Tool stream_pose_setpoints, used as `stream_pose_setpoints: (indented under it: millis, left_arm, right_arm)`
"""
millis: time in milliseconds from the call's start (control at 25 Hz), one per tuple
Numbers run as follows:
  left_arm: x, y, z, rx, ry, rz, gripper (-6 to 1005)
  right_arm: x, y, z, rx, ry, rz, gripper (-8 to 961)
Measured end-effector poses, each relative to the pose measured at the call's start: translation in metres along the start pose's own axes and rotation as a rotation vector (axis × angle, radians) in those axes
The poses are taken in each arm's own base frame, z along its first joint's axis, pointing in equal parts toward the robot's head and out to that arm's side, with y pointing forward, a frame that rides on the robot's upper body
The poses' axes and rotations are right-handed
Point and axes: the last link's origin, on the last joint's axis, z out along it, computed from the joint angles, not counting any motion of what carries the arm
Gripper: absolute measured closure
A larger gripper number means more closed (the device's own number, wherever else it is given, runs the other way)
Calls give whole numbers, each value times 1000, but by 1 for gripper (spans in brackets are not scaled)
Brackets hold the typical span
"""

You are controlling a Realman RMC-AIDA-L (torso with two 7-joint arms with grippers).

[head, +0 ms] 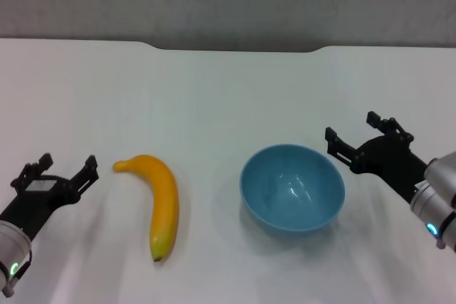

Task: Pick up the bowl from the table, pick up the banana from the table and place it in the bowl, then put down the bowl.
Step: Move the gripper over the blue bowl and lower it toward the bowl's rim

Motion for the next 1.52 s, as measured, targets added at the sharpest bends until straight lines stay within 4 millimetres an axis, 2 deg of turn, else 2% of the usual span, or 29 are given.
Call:
stream_pose_setpoints:
  millis: [160,360,440,800,1080,1320,1520]
  left_arm:
    - [11,5,-5,-14,48,-14,98]
    - [23,10,-3,-37,30,-33,98]
    - [31,14,-1,-37,-6,-27,98]
    - [54,28,2,-4,-104,3,99]
    - [57,30,4,4,-112,7,99]
    - [56,29,5,8,-118,7,100]
    - [56,30,5,7,-118,9,100]
  right_arm:
    - [-12,-5,4,19,32,0,49]
    - [-31,-4,17,30,167,15,49]
    - [-43,2,23,14,243,2,50]
    - [-72,20,25,-53,332,3,49]
    - [-100,9,35,-109,474,109,50]
    - [-110,-3,48,-110,636,132,59]
    - [-103,-7,58,-76,755,122,63]
